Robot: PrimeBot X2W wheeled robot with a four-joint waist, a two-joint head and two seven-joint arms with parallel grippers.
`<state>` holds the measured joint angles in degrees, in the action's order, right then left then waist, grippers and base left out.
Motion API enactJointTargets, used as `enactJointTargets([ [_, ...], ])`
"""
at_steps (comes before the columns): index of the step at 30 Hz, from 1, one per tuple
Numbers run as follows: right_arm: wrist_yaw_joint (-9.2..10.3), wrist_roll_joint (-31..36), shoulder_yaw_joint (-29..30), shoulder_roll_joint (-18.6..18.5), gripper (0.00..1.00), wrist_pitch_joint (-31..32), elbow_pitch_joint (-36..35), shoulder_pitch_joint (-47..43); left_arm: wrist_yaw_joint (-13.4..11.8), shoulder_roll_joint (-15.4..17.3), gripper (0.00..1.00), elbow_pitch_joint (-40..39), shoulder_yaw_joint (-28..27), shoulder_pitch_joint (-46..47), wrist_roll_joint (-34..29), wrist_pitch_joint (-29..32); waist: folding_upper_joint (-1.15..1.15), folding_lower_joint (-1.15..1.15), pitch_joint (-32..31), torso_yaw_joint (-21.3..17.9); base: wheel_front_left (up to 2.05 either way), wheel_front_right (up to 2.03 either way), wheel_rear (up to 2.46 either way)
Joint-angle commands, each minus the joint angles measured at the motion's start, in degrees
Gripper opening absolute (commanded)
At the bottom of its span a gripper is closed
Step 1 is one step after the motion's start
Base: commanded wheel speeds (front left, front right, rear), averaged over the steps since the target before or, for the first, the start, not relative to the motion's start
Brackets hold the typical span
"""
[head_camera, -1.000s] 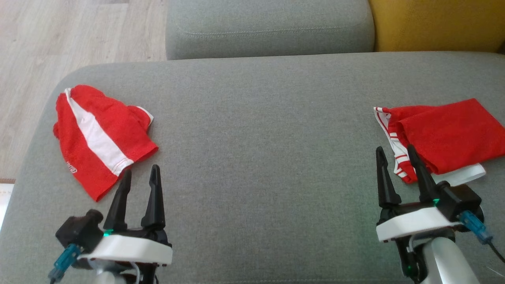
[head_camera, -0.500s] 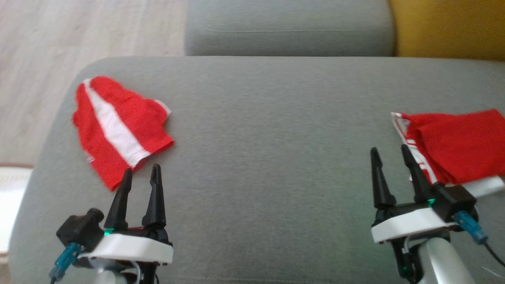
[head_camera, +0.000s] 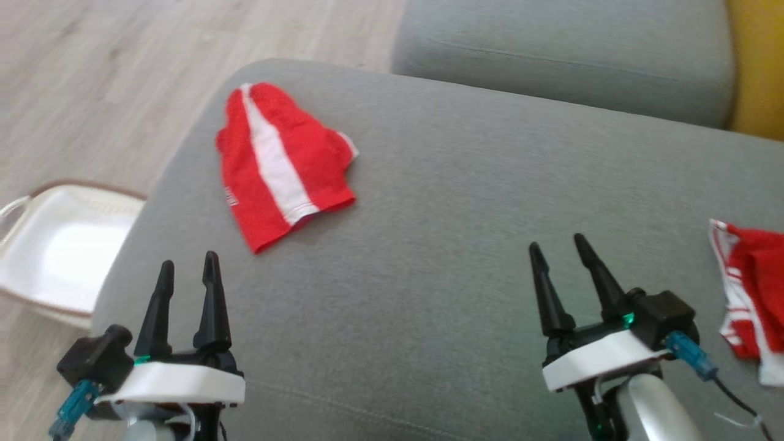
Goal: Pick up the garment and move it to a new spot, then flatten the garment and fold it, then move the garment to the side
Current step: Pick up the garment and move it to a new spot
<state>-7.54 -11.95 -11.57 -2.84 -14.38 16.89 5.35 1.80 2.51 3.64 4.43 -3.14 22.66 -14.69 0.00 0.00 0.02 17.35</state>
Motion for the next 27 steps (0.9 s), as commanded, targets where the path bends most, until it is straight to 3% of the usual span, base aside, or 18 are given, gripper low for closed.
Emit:
enactJointTargets([
  [1, 0.05, -0.3, -2.0, 0.0, 1.00, -0.6, -1.4, 2.7, 0.2, 0.4, 1.00, -2.0, -2.4, 2.3, -0.6, -0.3, 0.00, 0.00, 0.0, 2.6, 0.00, 0.00, 0.00],
  [12, 0.05, -1.2, -2.3, 0.0, 1.00, -0.6, -0.7, 1.9, 0.1, 0.4, 1.00, -1.8, -2.2, 1.2, -0.6, -0.3, 0.00, 0.00, -1.1, 7.3, 0.00, 0.00, 0.00],
  [27, 0.05, -0.4, -1.1, 0.0, 1.00, -0.6, -0.9, 1.4, 0.5, 0.4, 1.00, -2.4, -5.0, 1.4, -0.9, -0.3, 0.00, 0.00, 0.3, 6.9, 0.00, 0.00, 0.00],
])
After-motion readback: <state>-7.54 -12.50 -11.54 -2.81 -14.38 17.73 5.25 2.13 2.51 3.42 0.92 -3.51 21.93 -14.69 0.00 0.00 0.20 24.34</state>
